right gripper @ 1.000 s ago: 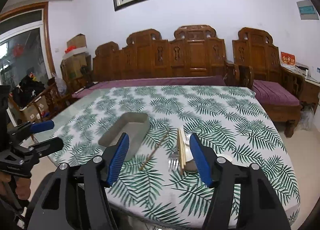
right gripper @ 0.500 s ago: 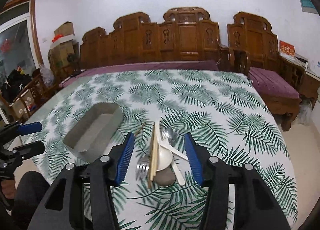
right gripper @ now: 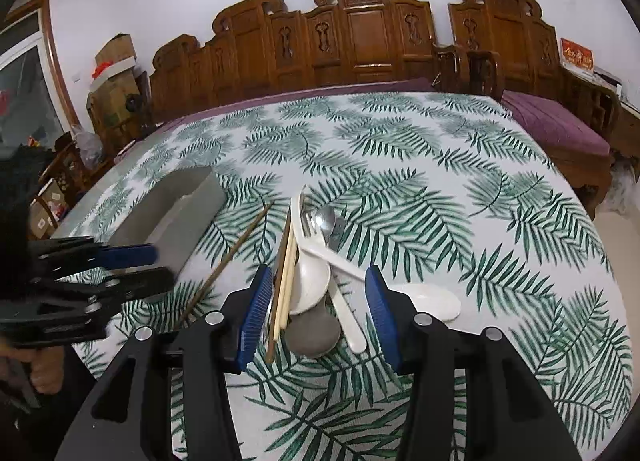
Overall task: Organize utensils
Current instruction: 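Grasp a wooden chopstick with the left tool while the right tool grasps another chopstick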
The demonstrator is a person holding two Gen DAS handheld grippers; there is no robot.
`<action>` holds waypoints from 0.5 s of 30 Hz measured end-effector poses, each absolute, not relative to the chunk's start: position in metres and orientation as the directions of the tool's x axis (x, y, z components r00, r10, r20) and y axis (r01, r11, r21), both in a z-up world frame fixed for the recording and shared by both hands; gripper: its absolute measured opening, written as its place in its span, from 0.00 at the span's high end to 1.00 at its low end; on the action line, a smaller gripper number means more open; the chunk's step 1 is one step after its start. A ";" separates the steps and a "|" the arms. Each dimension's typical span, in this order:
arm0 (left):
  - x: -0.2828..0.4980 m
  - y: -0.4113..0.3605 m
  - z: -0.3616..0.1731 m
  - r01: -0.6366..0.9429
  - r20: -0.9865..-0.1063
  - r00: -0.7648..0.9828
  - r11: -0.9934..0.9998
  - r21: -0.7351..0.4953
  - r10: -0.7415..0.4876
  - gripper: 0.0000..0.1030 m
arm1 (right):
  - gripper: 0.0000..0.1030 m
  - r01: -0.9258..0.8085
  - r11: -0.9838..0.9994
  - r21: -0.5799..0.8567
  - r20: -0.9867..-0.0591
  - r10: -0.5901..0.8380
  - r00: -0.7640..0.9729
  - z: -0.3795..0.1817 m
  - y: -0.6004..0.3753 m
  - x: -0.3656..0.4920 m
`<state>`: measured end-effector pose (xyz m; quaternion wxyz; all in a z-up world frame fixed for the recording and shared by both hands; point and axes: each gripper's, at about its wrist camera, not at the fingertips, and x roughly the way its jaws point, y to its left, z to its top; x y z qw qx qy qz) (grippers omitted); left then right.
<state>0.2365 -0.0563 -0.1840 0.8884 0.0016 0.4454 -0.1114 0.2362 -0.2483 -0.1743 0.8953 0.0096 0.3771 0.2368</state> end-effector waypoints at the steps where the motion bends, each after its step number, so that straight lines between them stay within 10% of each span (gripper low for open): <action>1: 0.239 -0.058 -0.189 0.199 -0.798 0.570 0.975 -0.095 -0.194 0.70 | 0.51 -0.418 0.886 0.198 -0.674 0.433 0.598 -0.176 -0.248 0.236; 15: 0.222 -0.045 -0.241 0.079 -0.841 0.533 0.995 -0.062 -0.094 0.79 | 0.55 -0.458 0.868 0.190 -0.696 0.448 0.561 -0.187 -0.233 0.229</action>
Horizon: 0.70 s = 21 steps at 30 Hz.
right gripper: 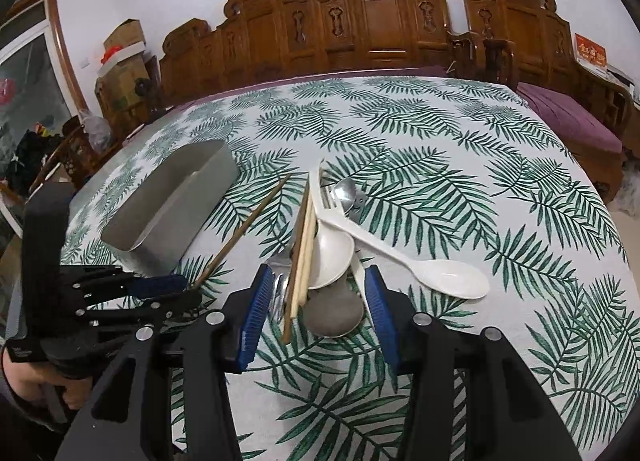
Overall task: Organize utensils
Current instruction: 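Grasp a wooden chopstick with the left tool while the right tool grasps another chopstick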
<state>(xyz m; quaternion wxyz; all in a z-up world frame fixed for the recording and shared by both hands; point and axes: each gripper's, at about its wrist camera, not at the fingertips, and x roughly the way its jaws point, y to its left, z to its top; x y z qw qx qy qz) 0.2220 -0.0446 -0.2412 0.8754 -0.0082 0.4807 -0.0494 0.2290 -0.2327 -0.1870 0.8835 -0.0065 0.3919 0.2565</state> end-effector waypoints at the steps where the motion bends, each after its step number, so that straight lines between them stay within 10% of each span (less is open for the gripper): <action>1: 0.224 -0.043 -0.244 0.069 -0.843 0.530 0.996 -0.062 -0.089 0.81 | 0.57 -0.462 0.867 0.185 -0.701 0.446 0.557 -0.188 -0.231 0.228; 6: 0.227 -0.040 -0.244 0.062 -0.836 0.543 0.997 -0.048 -0.075 0.95 | 0.66 -0.489 0.856 0.170 -0.712 0.450 0.540 -0.192 -0.223 0.222; 21: 0.195 -0.035 -0.213 0.110 -0.769 0.623 0.989 -0.095 -0.143 0.96 | 0.73 -0.491 0.859 0.143 -0.784 0.402 0.474 -0.219 -0.209 0.211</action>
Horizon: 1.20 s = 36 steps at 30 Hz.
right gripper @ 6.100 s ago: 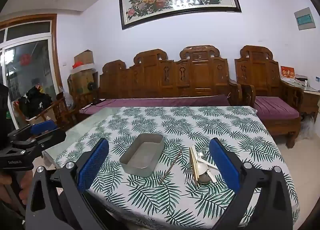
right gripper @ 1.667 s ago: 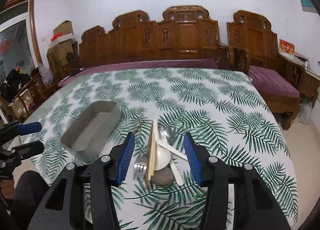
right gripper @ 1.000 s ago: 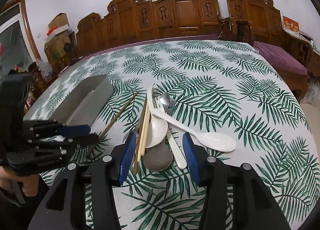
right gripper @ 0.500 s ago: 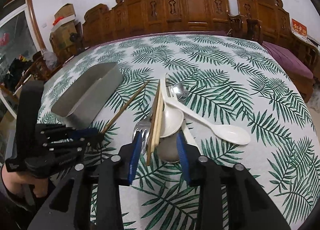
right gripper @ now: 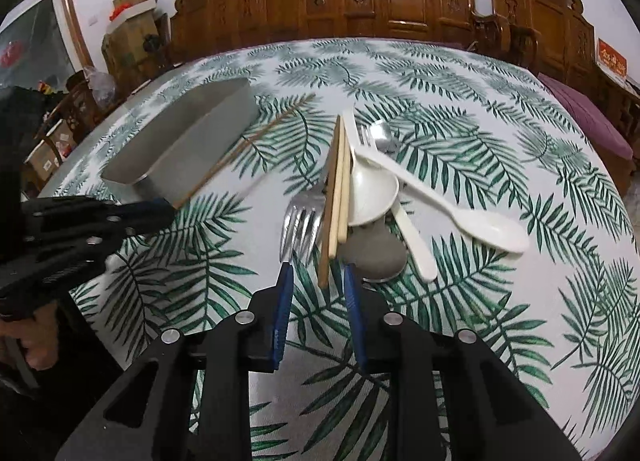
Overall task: Organize utensils
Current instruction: 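Grasp a wooden chopstick with the left tool while the right tool grasps another chopstick, then carry both chopsticks over the grey tray and open both tools to drop them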
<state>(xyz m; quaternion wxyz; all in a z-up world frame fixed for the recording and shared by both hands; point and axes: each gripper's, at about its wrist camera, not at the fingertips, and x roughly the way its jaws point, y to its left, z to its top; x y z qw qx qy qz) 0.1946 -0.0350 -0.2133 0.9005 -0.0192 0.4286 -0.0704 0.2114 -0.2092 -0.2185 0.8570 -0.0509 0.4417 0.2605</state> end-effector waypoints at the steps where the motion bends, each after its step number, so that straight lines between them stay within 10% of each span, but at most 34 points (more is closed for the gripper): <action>1: 0.193 -0.035 -0.213 0.113 -0.767 0.625 0.989 -0.096 -0.146 0.96 | 0.75 -0.487 0.860 0.149 -0.785 0.402 0.471 -0.220 -0.210 0.213; 11: 0.180 -0.029 -0.195 0.129 -0.730 0.657 0.982 -0.136 -0.188 0.96 | 0.94 -0.473 0.872 0.130 -0.795 0.377 0.475 -0.226 -0.201 0.220; 36: 0.164 0.038 -0.153 0.025 -0.665 0.735 0.985 -0.169 -0.133 0.96 | 0.94 -0.516 0.844 0.146 -0.691 0.460 0.557 -0.145 -0.197 0.194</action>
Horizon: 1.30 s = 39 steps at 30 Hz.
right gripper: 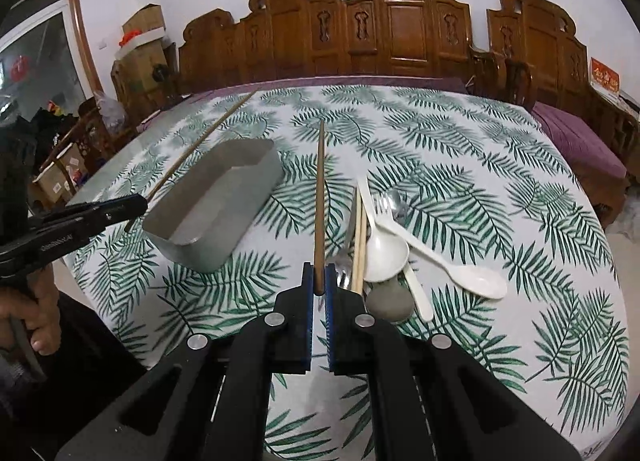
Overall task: Organize utensils
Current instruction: 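Carry both chopsticks over the grey tray and open both tools to drop them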
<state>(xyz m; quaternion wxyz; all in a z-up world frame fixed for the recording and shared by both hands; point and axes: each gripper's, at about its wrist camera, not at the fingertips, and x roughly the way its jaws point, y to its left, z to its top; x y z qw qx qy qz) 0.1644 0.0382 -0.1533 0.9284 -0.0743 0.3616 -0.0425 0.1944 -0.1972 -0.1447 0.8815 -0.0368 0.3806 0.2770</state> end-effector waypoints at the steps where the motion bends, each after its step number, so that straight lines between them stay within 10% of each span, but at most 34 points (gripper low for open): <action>1: 0.165 0.040 -0.153 0.021 -0.670 0.731 0.986 -0.168 -0.130 0.96 | 0.94 -0.521 0.842 0.144 -0.689 0.463 0.558 -0.143 -0.195 0.195; 39: 0.207 0.093 -0.184 -0.027 -0.803 0.589 0.990 -0.139 -0.097 0.96 | 0.94 -0.638 0.758 0.132 -0.723 0.514 0.462 -0.138 -0.098 0.205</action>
